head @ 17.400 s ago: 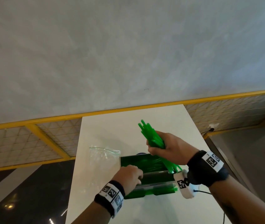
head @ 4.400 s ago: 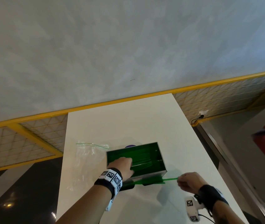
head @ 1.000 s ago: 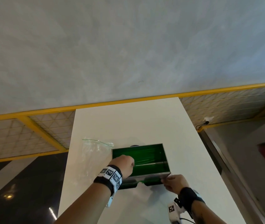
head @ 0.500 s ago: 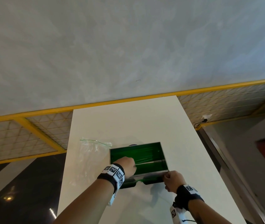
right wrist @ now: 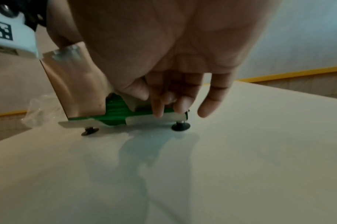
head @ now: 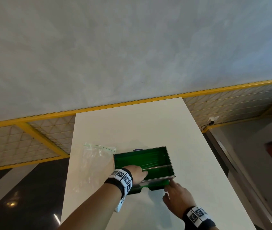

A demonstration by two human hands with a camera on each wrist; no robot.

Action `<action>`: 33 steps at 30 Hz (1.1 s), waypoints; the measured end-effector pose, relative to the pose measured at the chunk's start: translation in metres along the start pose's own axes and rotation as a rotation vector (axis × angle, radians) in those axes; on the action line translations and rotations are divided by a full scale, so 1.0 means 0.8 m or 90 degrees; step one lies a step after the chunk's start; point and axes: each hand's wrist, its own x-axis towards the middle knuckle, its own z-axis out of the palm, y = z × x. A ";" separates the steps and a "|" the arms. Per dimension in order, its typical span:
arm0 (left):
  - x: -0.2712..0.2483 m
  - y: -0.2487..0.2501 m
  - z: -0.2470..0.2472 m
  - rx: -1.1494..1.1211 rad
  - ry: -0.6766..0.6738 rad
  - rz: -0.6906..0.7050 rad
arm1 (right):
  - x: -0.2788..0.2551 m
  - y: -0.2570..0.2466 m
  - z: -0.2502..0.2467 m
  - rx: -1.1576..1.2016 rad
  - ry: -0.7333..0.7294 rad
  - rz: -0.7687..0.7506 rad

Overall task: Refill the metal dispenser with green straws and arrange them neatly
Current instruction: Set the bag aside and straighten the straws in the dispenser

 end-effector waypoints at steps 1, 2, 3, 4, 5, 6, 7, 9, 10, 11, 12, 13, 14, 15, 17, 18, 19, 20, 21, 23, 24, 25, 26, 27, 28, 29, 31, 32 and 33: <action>0.002 -0.004 0.002 -0.007 0.004 -0.006 | -0.001 0.000 -0.002 0.014 -0.001 0.004; 0.003 -0.008 0.003 -0.009 0.006 -0.010 | -0.001 0.002 -0.002 0.009 0.019 -0.007; 0.003 -0.010 0.004 -0.009 0.007 -0.014 | -0.003 0.000 -0.001 -0.001 0.022 -0.025; 0.003 -0.011 0.004 -0.009 0.010 -0.017 | -0.003 -0.002 0.001 -0.012 0.019 -0.029; 0.003 -0.012 0.005 -0.010 0.014 -0.018 | -0.003 -0.005 0.001 -0.024 0.007 -0.029; 0.003 -0.012 0.005 -0.012 0.016 -0.020 | -0.003 -0.008 0.001 -0.025 -0.002 -0.029; 0.003 -0.012 0.005 -0.015 0.017 -0.020 | -0.002 -0.012 -0.003 -0.013 -0.012 -0.023; 0.003 -0.012 0.006 -0.018 0.018 -0.020 | 0.002 -0.022 -0.004 0.006 -0.036 -0.011; 0.003 -0.012 0.006 -0.015 0.016 -0.019 | 0.004 -0.025 -0.004 0.010 -0.041 -0.006; 0.003 -0.012 0.006 -0.012 0.015 -0.019 | 0.005 -0.028 -0.004 0.015 -0.050 0.003; 0.004 -0.012 0.006 -0.009 0.015 -0.019 | 0.006 -0.031 -0.005 0.031 -0.060 0.012; 0.004 -0.012 0.006 -0.009 0.015 -0.018 | 0.005 -0.034 -0.005 0.051 -0.071 0.020; 0.003 -0.011 0.006 -0.010 0.015 -0.016 | 0.005 -0.035 -0.003 0.069 -0.080 0.021; 0.002 -0.009 0.007 -0.015 0.012 -0.012 | 0.005 -0.036 -0.004 0.088 -0.091 0.019; 0.001 -0.003 0.008 -0.028 -0.004 0.000 | 0.004 -0.036 -0.002 0.125 -0.110 0.011; -0.001 0.000 0.008 -0.032 -0.014 0.001 | 0.005 -0.036 0.000 0.138 -0.114 0.012; -0.003 0.004 0.006 -0.032 -0.025 -0.001 | 0.004 -0.035 0.000 0.144 -0.119 0.013; -0.005 0.006 0.003 -0.032 -0.037 -0.006 | 0.003 -0.035 -0.001 0.145 -0.124 0.010; -0.006 0.007 0.000 -0.033 -0.048 -0.011 | 0.002 -0.034 -0.002 0.145 -0.131 0.004; -0.006 0.008 -0.003 -0.042 -0.067 -0.029 | 0.001 -0.032 -0.007 0.146 -0.143 -0.007; -0.007 0.009 -0.004 -0.045 -0.073 -0.035 | 0.000 -0.031 -0.010 0.142 -0.144 -0.013; -0.010 0.011 -0.005 -0.046 -0.077 -0.033 | -0.002 -0.029 -0.013 0.135 -0.142 -0.016; -0.011 0.013 -0.005 -0.043 -0.081 -0.031 | -0.002 -0.027 -0.015 0.127 -0.134 -0.021; -0.013 0.015 -0.004 -0.040 -0.084 -0.026 | -0.003 -0.025 -0.018 0.114 -0.128 -0.023; -0.014 0.016 -0.002 -0.040 -0.085 -0.023 | -0.005 -0.023 -0.022 0.100 -0.123 -0.024; -0.014 0.016 -0.001 -0.041 -0.086 -0.020 | -0.007 -0.023 -0.026 0.090 -0.123 -0.025; -0.011 0.014 0.004 -0.047 -0.086 -0.029 | -0.014 -0.023 -0.037 0.082 -0.122 -0.032; -0.010 0.013 0.005 -0.042 -0.087 -0.033 | -0.018 -0.023 -0.045 0.073 -0.127 -0.037; -0.010 0.013 0.006 -0.035 -0.086 -0.032 | -0.023 -0.024 -0.055 0.059 -0.140 -0.039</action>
